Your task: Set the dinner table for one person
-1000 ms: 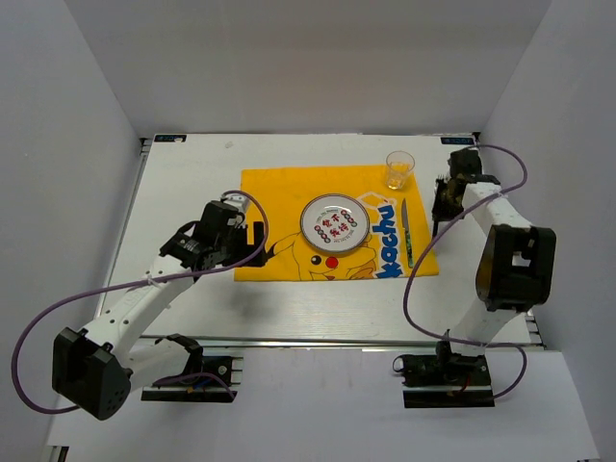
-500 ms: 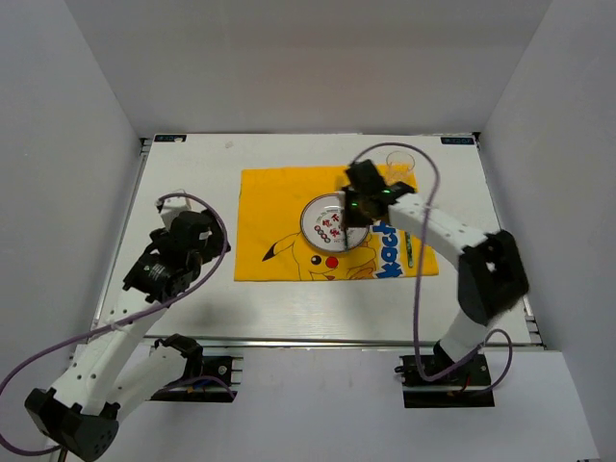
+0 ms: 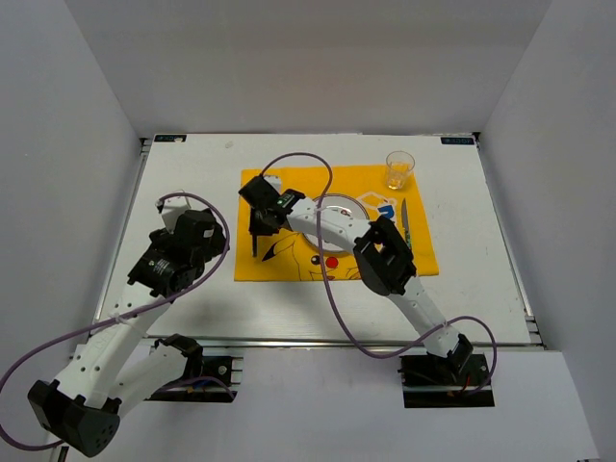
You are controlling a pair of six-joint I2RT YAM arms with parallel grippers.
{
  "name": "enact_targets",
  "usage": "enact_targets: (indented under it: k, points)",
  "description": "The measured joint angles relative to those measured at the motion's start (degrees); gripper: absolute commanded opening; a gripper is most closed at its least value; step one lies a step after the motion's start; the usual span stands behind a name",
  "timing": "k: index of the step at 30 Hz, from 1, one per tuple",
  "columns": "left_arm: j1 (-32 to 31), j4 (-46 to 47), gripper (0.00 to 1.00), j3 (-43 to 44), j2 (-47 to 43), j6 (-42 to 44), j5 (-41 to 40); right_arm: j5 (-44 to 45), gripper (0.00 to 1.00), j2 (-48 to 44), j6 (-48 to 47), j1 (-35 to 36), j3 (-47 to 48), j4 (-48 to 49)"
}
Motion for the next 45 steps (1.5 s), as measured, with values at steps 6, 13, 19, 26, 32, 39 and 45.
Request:
enact_targets:
  k: [6,13,19,26,32,39,45]
  points:
    - [0.00,0.55,0.98,0.00,-0.02,0.98,1.25,3.52,0.00,1.33,2.86,0.11,0.00,-2.86]
    - [0.00,1.42,0.98,0.00,0.02,1.90,2.78,5.25,0.00,1.90,3.26,0.11,0.85,-4.46]
    - [0.00,1.75,0.98,0.00,0.02,2.49,3.82,5.18,0.00,3.26,2.62,0.11,1.55,-4.74]
    - [0.00,1.79,0.98,-0.02,0.02,3.08,4.57,4.92,0.00,4.31,-0.11,0.11,3.41,-6.05]
    - [0.00,1.79,0.98,-0.02,0.02,3.32,5.01,4.61,0.00,4.37,-2.25,0.11,3.78,-7.08]
    - [0.00,1.79,0.98,-0.02,0.02,3.32,5.11,4.28,0.00,4.50,-3.02,0.11,3.78,-7.39]
    - [0.00,1.79,0.98,-0.02,0.02,3.37,5.14,3.93,0.00,4.52,-2.93,0.13,3.78,-7.45]
